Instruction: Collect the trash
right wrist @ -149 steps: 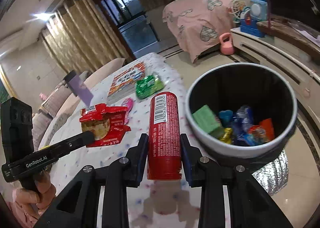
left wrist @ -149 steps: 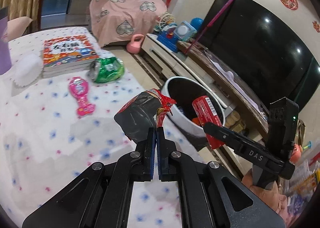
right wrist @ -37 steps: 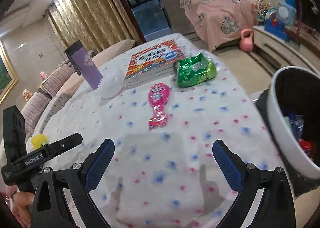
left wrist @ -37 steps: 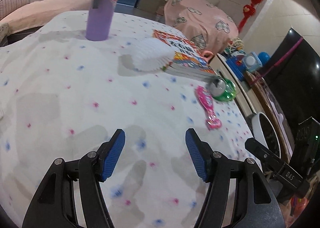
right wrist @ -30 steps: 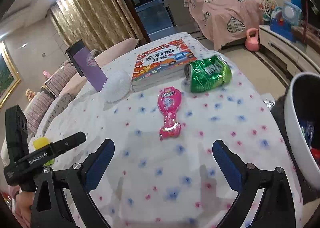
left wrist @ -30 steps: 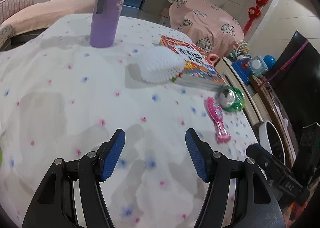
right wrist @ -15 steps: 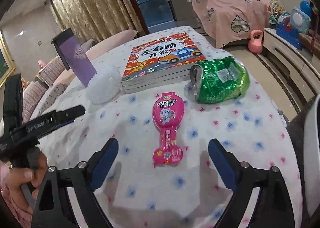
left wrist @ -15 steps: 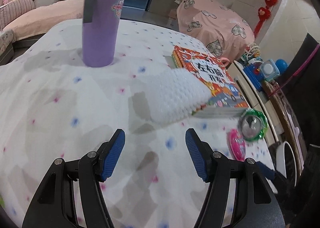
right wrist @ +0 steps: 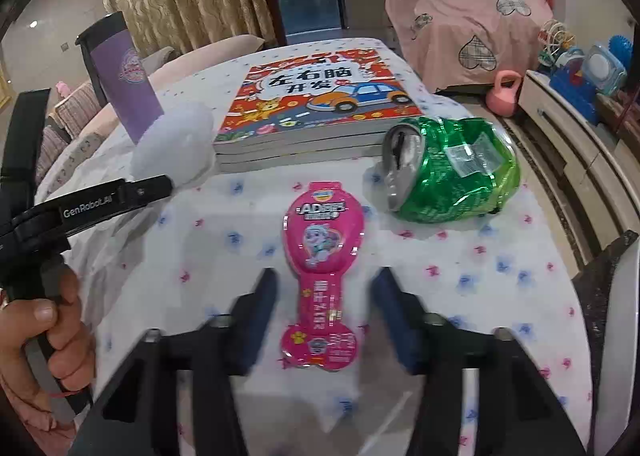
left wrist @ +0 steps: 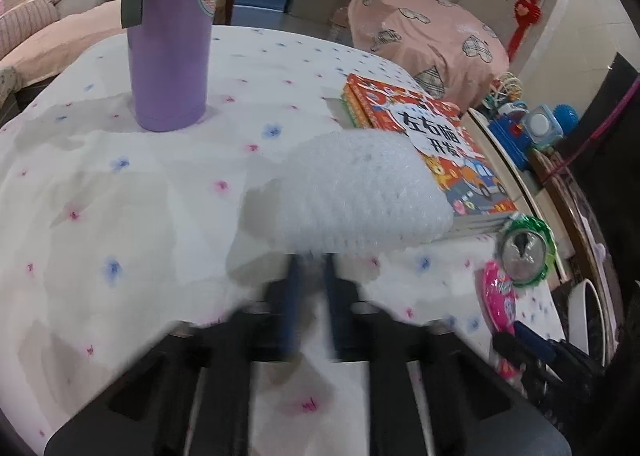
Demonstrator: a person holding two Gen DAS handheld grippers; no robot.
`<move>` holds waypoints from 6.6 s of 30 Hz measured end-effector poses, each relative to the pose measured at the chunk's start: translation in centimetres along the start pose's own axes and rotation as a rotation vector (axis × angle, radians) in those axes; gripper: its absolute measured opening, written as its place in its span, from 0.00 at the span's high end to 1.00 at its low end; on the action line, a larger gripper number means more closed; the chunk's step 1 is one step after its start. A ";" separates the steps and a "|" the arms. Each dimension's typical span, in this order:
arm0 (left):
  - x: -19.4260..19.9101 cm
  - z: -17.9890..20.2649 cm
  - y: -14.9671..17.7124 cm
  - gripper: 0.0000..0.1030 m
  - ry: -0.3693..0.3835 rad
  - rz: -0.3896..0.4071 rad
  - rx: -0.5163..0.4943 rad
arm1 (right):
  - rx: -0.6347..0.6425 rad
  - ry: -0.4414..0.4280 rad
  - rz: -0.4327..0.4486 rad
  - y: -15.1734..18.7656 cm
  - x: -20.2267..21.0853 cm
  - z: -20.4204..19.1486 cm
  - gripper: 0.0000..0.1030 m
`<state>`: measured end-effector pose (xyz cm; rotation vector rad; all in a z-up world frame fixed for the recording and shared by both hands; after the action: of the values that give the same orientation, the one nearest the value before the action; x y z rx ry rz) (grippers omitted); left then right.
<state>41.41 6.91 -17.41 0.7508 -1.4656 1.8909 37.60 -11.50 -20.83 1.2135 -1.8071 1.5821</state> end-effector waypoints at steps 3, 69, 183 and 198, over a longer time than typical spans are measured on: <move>1.1 0.5 0.7 0.98 0.008 0.012 -0.011 | -0.032 -0.044 -0.003 0.0 0.3 0.4 0.80; 12.3 22.1 9.9 0.83 0.365 0.004 -0.227 | -0.247 -0.113 0.206 5.8 17.4 11.2 0.80; 28.5 12.7 14.4 0.00 -0.055 0.535 -0.287 | -0.103 0.028 0.681 8.0 30.8 4.3 0.00; 27.0 10.8 16.2 0.00 -0.169 0.538 -0.292 | -0.074 0.067 0.670 10.5 28.1 4.1 0.00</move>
<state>12.34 -3.12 -4.74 0.4087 -2.1610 1.9486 15.33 -24.77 -5.24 0.5218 -2.3475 1.8301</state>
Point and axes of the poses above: each gripper's, at about its wrist camera, not at the fingertips, and x roughly against the way its jaws point, z to its right, y to its underside, the point moved 10 cm from there along -x, roughly the way its jaws point, and after that the axes turned 5 degrees about -x, right-handed, at the moved point
